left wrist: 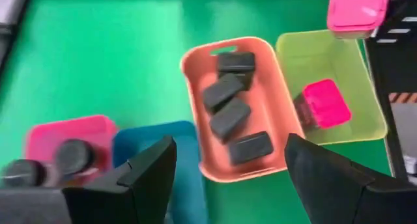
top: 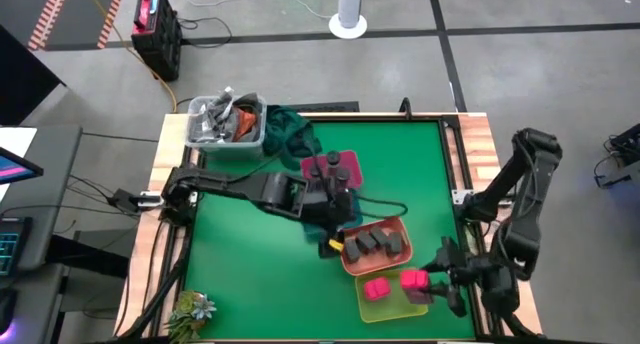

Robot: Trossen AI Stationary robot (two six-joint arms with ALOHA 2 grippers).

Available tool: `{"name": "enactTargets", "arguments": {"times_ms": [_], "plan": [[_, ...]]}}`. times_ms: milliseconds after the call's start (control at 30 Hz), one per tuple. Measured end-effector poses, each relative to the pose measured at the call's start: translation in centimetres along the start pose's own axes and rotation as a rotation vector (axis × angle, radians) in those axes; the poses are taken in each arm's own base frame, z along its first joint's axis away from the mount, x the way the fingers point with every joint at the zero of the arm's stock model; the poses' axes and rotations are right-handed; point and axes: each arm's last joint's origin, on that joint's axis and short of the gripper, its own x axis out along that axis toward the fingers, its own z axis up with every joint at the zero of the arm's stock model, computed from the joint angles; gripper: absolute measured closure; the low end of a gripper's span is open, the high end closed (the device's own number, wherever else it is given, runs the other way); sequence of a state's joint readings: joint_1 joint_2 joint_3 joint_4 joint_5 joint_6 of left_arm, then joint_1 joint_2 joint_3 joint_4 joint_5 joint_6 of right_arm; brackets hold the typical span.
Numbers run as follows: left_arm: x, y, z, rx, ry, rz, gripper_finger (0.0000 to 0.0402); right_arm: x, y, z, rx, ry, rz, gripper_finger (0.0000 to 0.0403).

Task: Sort spices by type
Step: Put the red seasoning can into the yellow bin

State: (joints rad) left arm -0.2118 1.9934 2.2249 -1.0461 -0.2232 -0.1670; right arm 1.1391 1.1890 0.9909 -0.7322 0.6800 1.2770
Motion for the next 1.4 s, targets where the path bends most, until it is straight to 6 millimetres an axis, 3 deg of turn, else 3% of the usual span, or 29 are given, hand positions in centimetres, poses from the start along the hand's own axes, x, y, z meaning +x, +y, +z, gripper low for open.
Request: {"name": "enactTargets", "arguments": {"times_ms": [167, 367, 533, 900, 1200, 1400], "plan": [[1.7, -1.5, -0.7, -0.047, -0.033, -0.005, 0.0130, 0.7, 0.8, -2.0, -0.006, 0.003, -0.022, 0.0163], [0.4, -3.3, -2.0, -0.095, -0.089, 0.034, 0.0145, 1.7, 1.1, -3.4, -0.040, -0.048, -0.057, 0.0163], [-0.2, -2.4, -4.5, -0.184, -0.079, 0.093, 0.0162, 3.2, 0.8, -4.2, -0.051, -0.079, -0.087, 0.0163], [-5.0, 1.4, -10.1, -0.482, -0.208, 0.251, 0.0169, 5.2, -0.4, -4.6, -0.136, -0.085, -0.157, 0.0163], [-8.4, 3.2, -11.9, -0.594, -0.306, 0.309, 0.0169, 8.5, -0.6, -5.9, -0.160, -0.080, -0.250, 0.0163], [-8.9, 3.4, -12.0, -0.602, -0.317, 0.311, 0.0169, 9.7, -0.5, -6.6, -0.166, -0.088, -0.264, 0.0163]]}}
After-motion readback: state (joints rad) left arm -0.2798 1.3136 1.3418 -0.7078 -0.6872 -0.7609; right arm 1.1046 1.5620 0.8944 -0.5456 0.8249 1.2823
